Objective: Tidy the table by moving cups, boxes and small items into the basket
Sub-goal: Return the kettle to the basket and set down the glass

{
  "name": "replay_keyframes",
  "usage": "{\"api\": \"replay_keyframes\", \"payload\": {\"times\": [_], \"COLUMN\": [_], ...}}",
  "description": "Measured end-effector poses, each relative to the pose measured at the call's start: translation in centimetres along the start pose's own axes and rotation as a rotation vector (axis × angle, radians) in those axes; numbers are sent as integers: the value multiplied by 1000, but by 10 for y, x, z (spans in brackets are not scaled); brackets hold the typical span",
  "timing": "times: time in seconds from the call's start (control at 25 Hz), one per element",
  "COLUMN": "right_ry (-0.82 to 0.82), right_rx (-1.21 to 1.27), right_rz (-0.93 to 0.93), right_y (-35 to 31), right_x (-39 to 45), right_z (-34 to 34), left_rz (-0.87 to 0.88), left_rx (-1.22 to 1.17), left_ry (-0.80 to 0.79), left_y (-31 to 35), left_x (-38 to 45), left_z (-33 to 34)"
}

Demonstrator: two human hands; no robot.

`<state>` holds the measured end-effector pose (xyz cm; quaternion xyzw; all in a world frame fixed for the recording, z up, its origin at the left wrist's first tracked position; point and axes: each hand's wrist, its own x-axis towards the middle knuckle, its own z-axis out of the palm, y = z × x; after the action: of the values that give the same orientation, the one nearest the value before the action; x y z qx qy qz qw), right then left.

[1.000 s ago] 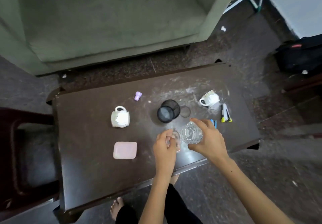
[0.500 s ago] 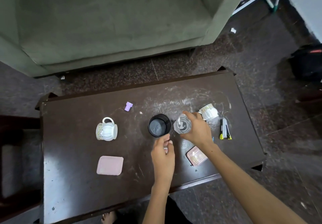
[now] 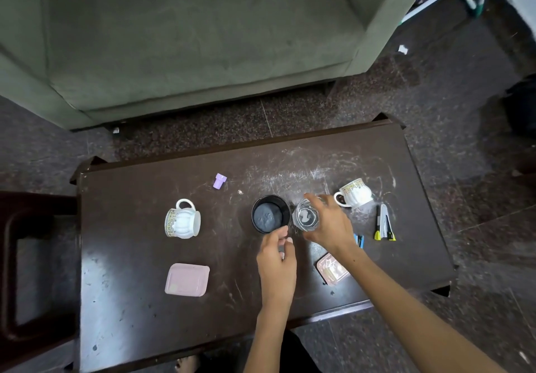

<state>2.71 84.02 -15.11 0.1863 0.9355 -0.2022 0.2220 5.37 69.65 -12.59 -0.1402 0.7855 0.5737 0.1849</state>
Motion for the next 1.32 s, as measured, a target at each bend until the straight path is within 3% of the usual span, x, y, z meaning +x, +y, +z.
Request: {"api": "replay_keyframes", "payload": {"times": [0.44, 0.68, 0.92, 1.32], "right_ry": [-36, 77, 82, -63], "right_rx": [-115, -130, -20, 34], "right_rz": [-31, -63, -297, -626], "right_y": [4, -35, -160, -470], "right_x": [-10, -38, -51, -72], "right_z": [-7, -29, -10, 109], "left_rz": [14, 46, 10, -38], "left_rx": [-14, -74, -158, -263], "left_ry": [10, 86, 251, 631], "left_y": [4, 3, -16, -54], "left_x": [-6, -2, 15, 44], "left_z": [-6, -34, -135, -444]}}
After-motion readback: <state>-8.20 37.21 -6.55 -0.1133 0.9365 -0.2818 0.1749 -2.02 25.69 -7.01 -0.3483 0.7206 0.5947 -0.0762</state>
